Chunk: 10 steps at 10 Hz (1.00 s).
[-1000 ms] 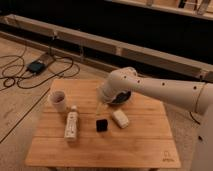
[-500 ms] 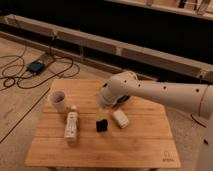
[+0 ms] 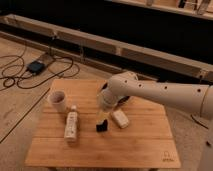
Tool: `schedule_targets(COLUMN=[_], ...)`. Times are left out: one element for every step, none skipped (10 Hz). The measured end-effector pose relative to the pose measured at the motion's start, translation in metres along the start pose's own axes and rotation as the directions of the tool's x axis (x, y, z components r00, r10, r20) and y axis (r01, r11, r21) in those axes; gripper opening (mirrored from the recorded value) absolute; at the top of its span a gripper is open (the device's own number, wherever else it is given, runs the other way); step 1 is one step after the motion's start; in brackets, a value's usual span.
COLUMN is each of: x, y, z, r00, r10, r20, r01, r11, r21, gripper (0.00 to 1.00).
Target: Knock the eraser over
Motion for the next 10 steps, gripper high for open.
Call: schedule_targets(x=[0.0,-0.001,-0.002,-0.003,-0.004,-0.002,0.0,0.006,0.015,0.02], y=[-0.001,-0.004,-0.008,-0.012,-0.018,-0.024,-0.028,-0.034,-0.041,-0.045], z=[-0.002,-0.003,-0.004,-0.004,-0.005,-0.006,-0.005,-0.004,-0.002,0.001], r00=[1.0,1.0,1.0,1.0,0.999,0.999,0.998,0.998,0.999,0.999], r10=[0.002,0.002,0.0,-0.002,-0.002,-0.003,-0.004,-0.003,-0.001,-0.001], r20=[0.001,0.004,0.011,0.022,0.041,0.051,0.055,0.055,0.051,0.048], r01=[-0.002,-0.003,0.0,0.001,0.001,0.002,0.002,0.001,-0.001,-0.001], r11=[1.0,1.0,1.0,1.0,1.0,1.0,0.999,0.999,0.999,0.999], r21=[0.002,0.007,0.012,0.017,0.024,0.03,0.034,0.039,0.043,0.043], gripper=[0.8,0.8,0.8,0.8,0.8,0.8,0.8,0.8,0.8,0.8])
